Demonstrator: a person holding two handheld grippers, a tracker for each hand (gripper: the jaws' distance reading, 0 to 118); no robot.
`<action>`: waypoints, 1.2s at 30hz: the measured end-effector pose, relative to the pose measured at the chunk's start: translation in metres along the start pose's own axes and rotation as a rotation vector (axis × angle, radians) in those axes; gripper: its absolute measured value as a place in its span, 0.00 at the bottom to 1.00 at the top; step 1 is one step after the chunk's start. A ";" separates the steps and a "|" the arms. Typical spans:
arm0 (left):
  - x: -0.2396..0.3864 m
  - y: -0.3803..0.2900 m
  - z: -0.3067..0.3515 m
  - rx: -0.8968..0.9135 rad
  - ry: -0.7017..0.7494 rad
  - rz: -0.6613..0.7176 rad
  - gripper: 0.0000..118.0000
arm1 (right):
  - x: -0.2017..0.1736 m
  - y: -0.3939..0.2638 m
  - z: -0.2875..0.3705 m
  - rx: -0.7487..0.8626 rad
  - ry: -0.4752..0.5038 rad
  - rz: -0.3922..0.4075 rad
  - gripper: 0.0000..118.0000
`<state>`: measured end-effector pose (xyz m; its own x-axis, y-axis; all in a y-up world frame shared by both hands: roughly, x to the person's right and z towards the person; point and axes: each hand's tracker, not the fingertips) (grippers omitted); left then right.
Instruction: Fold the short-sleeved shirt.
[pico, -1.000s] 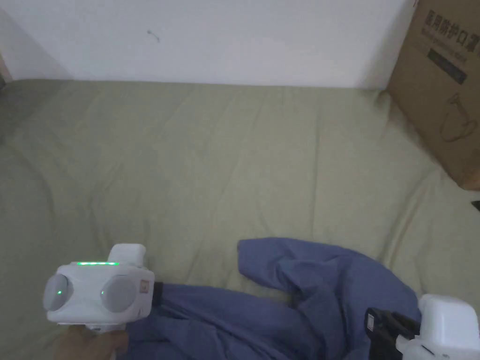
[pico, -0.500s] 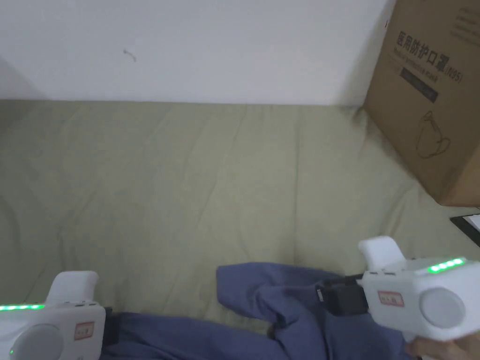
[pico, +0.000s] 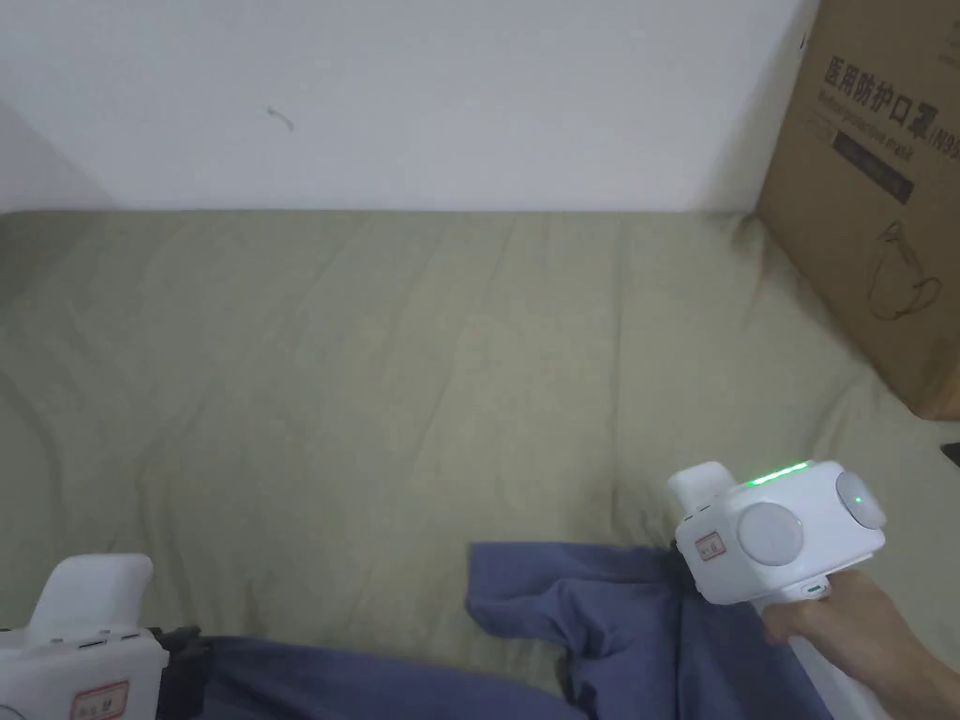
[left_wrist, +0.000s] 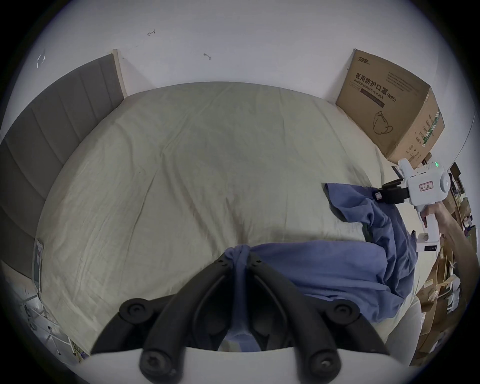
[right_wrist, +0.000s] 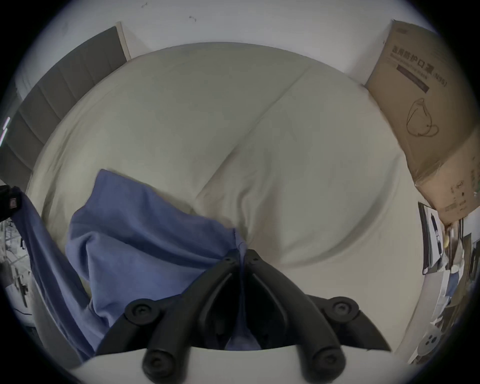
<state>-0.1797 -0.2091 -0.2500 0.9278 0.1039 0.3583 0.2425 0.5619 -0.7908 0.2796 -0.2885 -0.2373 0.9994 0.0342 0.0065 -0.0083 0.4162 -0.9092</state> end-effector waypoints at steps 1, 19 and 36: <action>-0.001 0.000 0.004 0.002 0.004 0.000 0.04 | 0.006 -0.002 0.001 -0.001 0.005 0.004 0.00; -0.036 0.043 0.167 0.313 0.059 0.057 0.04 | 0.056 0.013 0.319 0.529 0.015 -0.237 0.00; -0.017 0.229 0.268 0.553 0.079 -0.026 0.04 | 0.085 0.084 0.441 0.774 0.053 -0.363 0.00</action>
<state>-0.2159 0.1377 -0.3041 0.9470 0.0348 0.3193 0.1001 0.9126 -0.3963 0.3485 0.1503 -0.1290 0.9447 -0.2557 0.2053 0.3110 0.8969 -0.3143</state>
